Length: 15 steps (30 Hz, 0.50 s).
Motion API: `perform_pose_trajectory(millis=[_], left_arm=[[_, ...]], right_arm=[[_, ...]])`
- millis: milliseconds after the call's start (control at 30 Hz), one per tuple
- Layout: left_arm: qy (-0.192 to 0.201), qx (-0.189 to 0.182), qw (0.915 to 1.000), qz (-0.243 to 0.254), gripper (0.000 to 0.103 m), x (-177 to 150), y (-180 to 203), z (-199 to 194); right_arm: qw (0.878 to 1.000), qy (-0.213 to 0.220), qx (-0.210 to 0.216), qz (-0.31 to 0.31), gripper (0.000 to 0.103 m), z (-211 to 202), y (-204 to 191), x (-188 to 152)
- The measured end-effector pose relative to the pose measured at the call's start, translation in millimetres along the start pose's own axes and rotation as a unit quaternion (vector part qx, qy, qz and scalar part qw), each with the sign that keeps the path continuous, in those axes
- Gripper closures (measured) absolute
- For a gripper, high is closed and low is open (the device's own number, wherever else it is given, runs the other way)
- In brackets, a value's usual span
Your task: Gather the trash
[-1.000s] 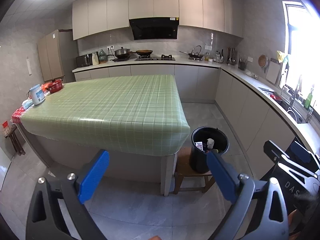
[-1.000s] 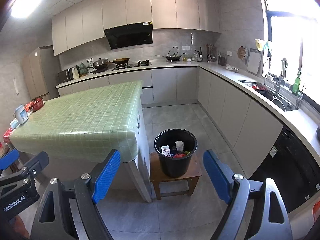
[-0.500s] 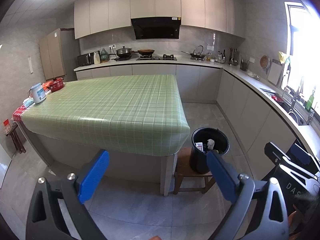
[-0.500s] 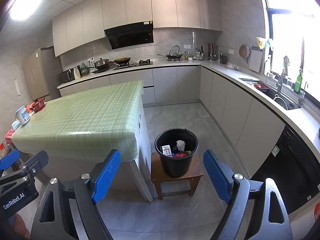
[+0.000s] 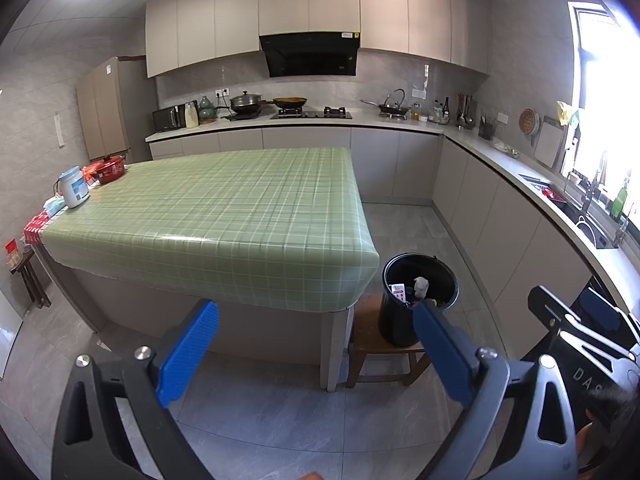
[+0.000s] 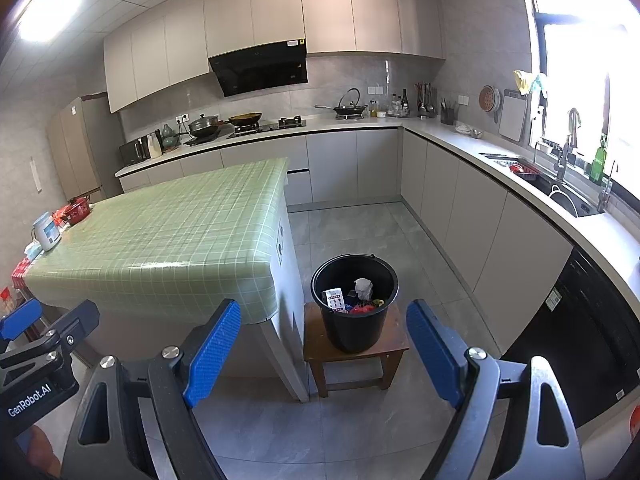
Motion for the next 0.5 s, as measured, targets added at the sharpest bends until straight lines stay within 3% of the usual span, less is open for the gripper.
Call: perform_pose_trajectory(millis=[500], left_arm=[[-0.008, -0.009, 0.9999, 0.001, 0.004, 3.0, -0.8, 4.5]], right_arm=[[1.000, -0.003, -0.001, 0.001, 0.016, 0.1, 3.2, 3.4]])
Point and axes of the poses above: each gripper's, at about its wrist camera, not at the fingertips, and z roughly the way its jaws point, y to its right, x to its top, the point moved 4 cm from there along z, roughly the way its jaws point, and after that the axes turned 5 degrees about z, right-handed, at the moved point
